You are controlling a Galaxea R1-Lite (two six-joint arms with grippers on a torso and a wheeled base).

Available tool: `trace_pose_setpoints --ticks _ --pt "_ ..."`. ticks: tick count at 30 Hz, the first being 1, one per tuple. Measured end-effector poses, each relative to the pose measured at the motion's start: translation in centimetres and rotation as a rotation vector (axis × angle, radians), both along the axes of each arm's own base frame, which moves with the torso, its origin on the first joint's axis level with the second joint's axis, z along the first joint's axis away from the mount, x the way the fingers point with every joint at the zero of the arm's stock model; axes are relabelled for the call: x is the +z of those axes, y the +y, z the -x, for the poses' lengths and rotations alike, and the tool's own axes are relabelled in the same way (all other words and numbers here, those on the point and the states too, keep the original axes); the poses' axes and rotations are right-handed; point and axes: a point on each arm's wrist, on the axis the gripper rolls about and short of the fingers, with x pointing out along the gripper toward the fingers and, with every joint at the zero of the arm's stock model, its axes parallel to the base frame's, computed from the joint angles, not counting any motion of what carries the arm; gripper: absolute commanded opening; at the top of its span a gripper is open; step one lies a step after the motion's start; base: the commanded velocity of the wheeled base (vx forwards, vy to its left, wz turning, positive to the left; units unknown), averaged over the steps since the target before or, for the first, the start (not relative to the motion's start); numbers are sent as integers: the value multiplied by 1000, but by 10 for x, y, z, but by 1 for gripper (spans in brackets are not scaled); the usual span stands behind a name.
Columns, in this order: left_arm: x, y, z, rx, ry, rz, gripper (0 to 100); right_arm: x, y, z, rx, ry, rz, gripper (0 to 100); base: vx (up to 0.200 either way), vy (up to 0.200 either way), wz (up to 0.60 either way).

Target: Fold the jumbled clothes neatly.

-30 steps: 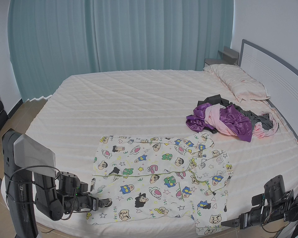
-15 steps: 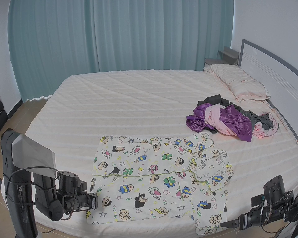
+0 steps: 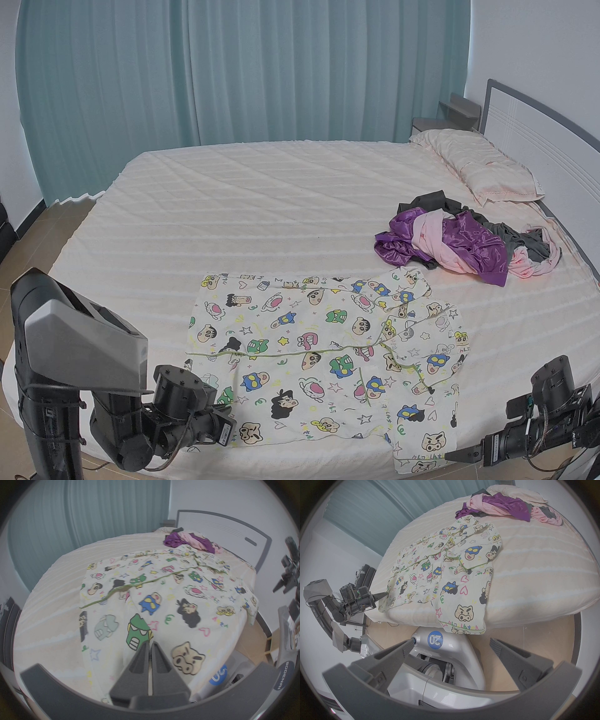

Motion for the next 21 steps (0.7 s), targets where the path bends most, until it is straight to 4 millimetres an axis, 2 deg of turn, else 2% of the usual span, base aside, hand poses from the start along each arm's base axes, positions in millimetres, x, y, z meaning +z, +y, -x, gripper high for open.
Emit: trace_pose_setpoints --ticks 6,15,16,21 --pt "-5 -19 12 -69 5 -26 0 2 0 2 14 -2 -10 100 0 0 0" --pt "-18 -31 22 -117 34 -66 0 2 1 3 19 -3 -13 100 0 0 0" --pt "-19 -32 22 -121 35 -68 100 2 0 3 19 -3 -13 100 0 0 0" --pt "-20 -34 25 -132 41 -68 100 2 1 3 20 -1 -12 100 0 0 0"
